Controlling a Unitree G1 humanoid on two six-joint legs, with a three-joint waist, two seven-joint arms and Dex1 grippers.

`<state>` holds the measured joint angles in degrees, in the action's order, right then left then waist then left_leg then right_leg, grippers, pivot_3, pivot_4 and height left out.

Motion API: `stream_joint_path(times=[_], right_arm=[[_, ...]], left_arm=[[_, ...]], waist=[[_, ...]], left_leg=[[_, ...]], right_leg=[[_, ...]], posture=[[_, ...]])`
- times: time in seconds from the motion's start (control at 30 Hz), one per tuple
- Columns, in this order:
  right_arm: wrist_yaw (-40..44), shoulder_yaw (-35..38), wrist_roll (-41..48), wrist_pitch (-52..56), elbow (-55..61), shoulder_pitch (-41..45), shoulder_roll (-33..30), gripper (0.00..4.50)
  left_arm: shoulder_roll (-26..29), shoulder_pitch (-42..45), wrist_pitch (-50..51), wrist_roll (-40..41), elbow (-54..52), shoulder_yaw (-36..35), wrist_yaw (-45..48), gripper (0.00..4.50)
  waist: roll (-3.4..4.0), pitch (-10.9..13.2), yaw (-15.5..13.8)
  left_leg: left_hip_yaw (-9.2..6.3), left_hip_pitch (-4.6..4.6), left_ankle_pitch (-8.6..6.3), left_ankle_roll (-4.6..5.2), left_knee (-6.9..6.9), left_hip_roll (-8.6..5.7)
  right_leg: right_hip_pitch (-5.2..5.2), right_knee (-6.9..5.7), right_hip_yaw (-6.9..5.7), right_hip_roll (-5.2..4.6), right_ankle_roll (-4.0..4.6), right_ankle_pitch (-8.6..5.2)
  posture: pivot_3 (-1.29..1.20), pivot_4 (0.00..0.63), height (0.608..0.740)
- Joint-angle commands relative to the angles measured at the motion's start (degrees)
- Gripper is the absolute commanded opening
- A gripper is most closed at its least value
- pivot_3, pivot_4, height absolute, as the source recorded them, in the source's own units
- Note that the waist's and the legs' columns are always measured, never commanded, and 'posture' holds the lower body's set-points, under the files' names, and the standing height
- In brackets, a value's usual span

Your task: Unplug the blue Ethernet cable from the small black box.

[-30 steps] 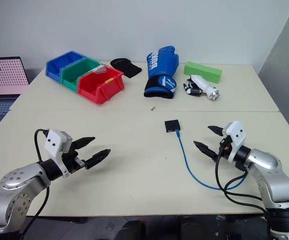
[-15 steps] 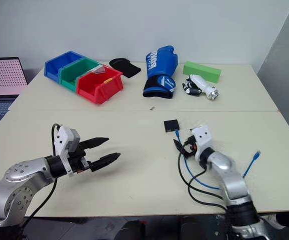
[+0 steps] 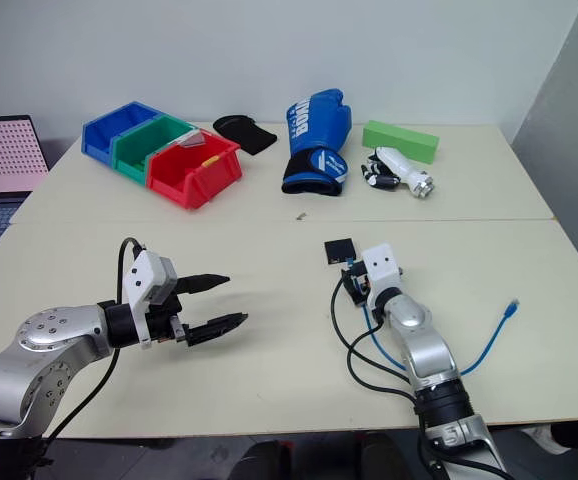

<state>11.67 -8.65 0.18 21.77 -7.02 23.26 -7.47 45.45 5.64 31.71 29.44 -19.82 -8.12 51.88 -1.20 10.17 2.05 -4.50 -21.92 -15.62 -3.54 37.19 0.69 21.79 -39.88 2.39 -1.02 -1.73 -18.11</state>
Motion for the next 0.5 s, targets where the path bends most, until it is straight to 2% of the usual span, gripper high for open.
stream_joint_path(times=[0.03, 0.4, 0.5], right_arm=[[-0.3, -1.12, -1.83, 0.7, 1.55, 0.19, -0.06, 2.88], [2.15, 0.32, -0.78, 6.01, 7.25, -0.12, -2.86, 0.19], [7.04, -1.09, -0.26, 3.54, 9.19, 0.07, -5.97, 0.16]], left_arm=[[-0.03, 0.35, -1.9, -1.17, 0.25, -0.28, -0.23, 4.5], [-0.84, 1.88, -2.24, -2.17, 5.21, -1.22, -0.65, 4.5], [-2.0, 2.98, 2.16, 1.79, 7.61, -2.61, -0.43, 4.5]], waist=[[0.0, 0.0, 0.0], [0.0, 0.0, -0.15], [0.0, 0.0, -0.08]], left_leg=[[0.0, 0.0, 0.0, 0.0, -0.01, 0.0], [-0.02, -0.02, 0.0, 0.0, -0.03, -0.01], [-0.01, -0.02, 0.0, 0.0, -0.05, -0.01]], right_leg=[[0.01, 0.0, 0.0, 0.0, 0.0, 0.0], [0.01, 0.01, -0.03, -0.02, 0.0, 0.0], [0.02, 0.01, -0.02, -0.03, 0.0, 0.0]], posture=[[0.0, 0.15, 0.74], [0.0, 0.15, 0.74], [0.0, 0.15, 0.74]])
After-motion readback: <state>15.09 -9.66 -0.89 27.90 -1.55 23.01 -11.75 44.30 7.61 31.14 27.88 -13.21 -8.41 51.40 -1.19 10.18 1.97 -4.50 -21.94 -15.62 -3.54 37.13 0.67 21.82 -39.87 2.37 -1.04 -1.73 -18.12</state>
